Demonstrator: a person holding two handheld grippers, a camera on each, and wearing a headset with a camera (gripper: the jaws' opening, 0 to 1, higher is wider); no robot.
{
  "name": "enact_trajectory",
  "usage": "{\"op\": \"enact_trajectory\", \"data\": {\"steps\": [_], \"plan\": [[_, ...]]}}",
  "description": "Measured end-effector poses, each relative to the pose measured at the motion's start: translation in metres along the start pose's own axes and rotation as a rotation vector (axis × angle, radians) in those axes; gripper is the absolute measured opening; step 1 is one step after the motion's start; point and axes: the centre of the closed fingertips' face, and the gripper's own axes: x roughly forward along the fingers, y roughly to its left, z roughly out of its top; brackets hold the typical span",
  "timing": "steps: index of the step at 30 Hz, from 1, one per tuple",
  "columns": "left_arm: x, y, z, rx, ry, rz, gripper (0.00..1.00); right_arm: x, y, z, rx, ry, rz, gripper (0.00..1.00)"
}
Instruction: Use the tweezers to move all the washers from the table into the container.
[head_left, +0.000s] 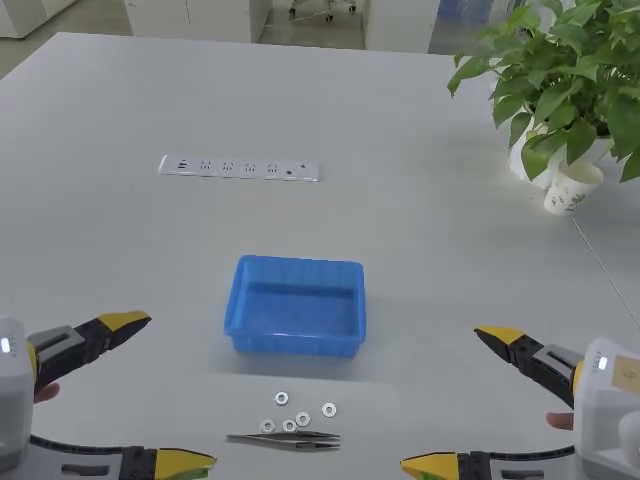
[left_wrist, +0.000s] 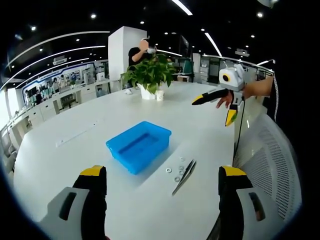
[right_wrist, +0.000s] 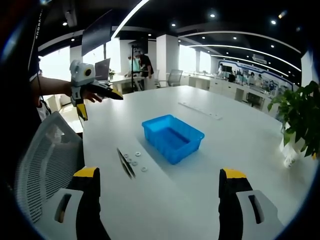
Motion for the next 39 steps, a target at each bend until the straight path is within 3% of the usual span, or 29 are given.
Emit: {"op": "enact_trajectory", "data": {"steps": [21, 24, 39], "plan": [[-0.002, 0.001, -0.001, 0.0, 0.009, 0.001, 0.99, 0.0, -0.001, 0.001, -0.006, 0.006, 0.013, 0.99], [-0.002, 0.0, -0.004, 0.023, 0.035, -0.006, 0.98, 0.001, 0.0, 0.002, -0.015, 0.012, 0.027, 0.98], [0.015, -0.016, -0.02, 0.101, 0.125, -0.118, 0.72, 0.017, 0.013, 0.001, -0.119, 0.055, 0.133, 0.83]]}}
